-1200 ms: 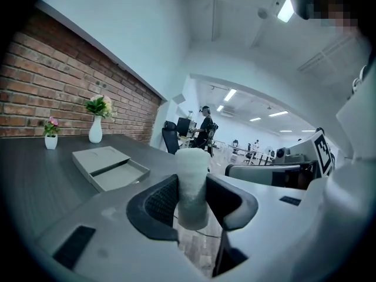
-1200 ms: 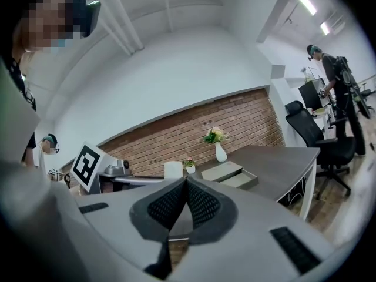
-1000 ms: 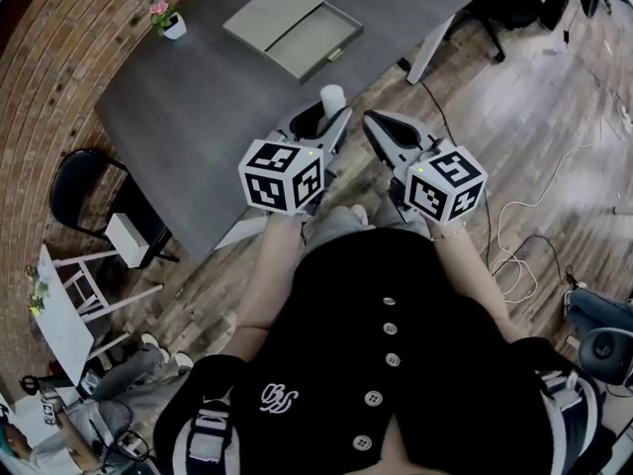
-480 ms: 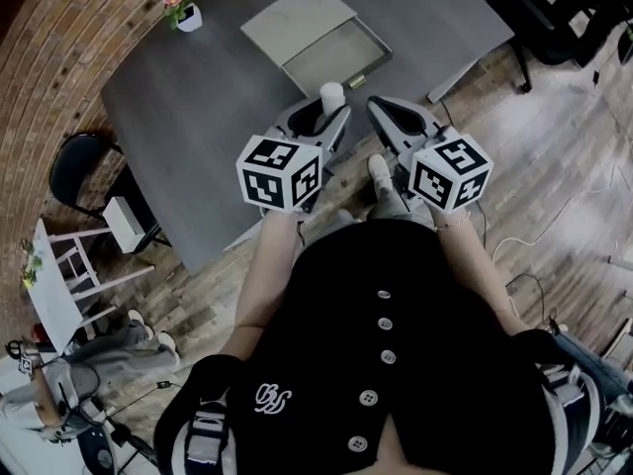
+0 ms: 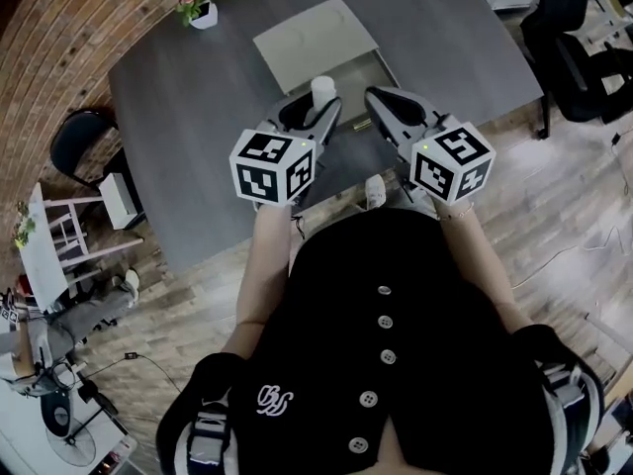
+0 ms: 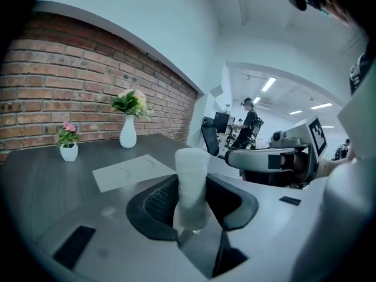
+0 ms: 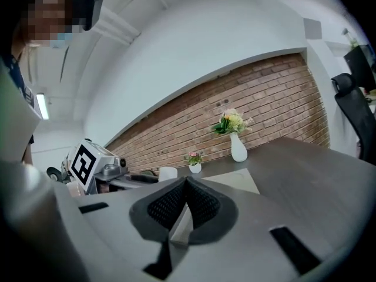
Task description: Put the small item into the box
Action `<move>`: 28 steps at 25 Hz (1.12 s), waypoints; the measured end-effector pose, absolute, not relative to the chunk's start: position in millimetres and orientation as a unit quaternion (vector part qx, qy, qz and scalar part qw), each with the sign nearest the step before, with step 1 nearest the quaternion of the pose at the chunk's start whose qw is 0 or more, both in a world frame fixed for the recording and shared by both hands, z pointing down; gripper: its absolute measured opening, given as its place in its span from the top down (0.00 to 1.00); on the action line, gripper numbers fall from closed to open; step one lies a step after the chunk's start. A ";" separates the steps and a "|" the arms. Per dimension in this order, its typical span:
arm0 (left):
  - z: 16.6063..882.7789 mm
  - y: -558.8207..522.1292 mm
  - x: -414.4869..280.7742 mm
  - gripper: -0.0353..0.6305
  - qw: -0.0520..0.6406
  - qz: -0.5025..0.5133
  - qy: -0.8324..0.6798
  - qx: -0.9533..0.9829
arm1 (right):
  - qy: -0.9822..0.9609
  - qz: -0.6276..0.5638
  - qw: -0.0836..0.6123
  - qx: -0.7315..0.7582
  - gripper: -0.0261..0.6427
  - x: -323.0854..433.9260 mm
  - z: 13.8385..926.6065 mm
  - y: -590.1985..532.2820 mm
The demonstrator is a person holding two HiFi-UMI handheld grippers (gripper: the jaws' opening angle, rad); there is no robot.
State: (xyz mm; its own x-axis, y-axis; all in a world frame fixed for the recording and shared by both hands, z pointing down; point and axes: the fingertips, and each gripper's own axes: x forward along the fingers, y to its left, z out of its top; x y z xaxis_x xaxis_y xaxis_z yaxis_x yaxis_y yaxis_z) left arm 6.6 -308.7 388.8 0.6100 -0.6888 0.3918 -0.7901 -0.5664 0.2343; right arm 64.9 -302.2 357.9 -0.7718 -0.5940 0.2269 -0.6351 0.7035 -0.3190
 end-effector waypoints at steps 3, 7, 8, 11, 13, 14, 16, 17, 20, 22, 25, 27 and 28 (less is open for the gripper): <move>397.0 -325.8 8.2 0.74 0.187 0.157 -0.436 0.866 | -0.928 0.194 0.070 0.309 0.95 66.8 365.4 -319.0; 415.6 -332.4 14.6 0.74 0.168 0.226 -0.432 0.857 | -0.931 0.205 0.081 0.291 0.95 70.8 376.2 -332.9; 419.6 -333.0 15.1 0.74 0.167 0.239 -0.431 0.854 | -0.931 0.208 0.083 0.287 0.95 70.7 378.2 -334.9; 428.3 -334.8 15.1 0.74 0.167 0.262 -0.428 0.849 | -0.932 0.213 0.090 0.280 0.95 69.5 384.3 -337.2; 432.0 -336.3 15.4 0.74 0.168 0.271 -0.426 0.847 | -0.931 0.217 0.095 0.277 0.95 68.8 389.1 -339.0; 433.8 -336.5 15.5 0.74 0.168 0.276 -0.425 0.846 | -0.931 0.221 0.096 0.276 0.95 68.4 391.1 -339.6; 437.6 -336.9 15.3 0.74 0.165 0.289 -0.423 0.843 | -0.930 0.230 0.091 0.272 0.95 67.6 393.3 -340.6; 439.0 -337.5 15.2 0.74 0.161 0.297 -0.422 0.842 | -0.929 0.233 0.089 0.272 0.95 67.2 394.2 -341.5; 442.7 -340.4 12.8 0.74 0.152 0.316 -0.412 0.841 | -0.928 0.232 0.097 0.274 0.95 63.2 398.2 -345.6; 445.3 -341.9 10.3 0.74 0.152 0.321 -0.404 0.843 | -0.927 0.233 0.102 0.277 0.95 59.1 401.2 -348.4; 449.7 -344.3 6.7 0.74 0.153 0.330 -0.390 0.846 | -0.922 0.237 0.106 0.286 0.95 54.4 403.7 -353.1; 451.4 -345.8 5.3 0.74 0.150 0.339 -0.380 0.848 | -0.919 0.239 0.110 0.295 0.95 52.8 404.5 -356.1; 451.6 -347.2 4.9 0.74 0.149 0.341 -0.375 0.849 | -0.917 0.240 0.112 0.299 0.95 51.8 404.7 -358.4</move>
State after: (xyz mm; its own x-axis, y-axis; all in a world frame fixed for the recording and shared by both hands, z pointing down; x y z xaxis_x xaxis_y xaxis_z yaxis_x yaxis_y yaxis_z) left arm 4.9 -347.2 451.6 0.4863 -0.5348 0.6910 -0.7386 -0.6741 -0.0019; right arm 51.8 -358.4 404.7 -0.7959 -0.4951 0.3484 -0.6023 0.7060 -0.3725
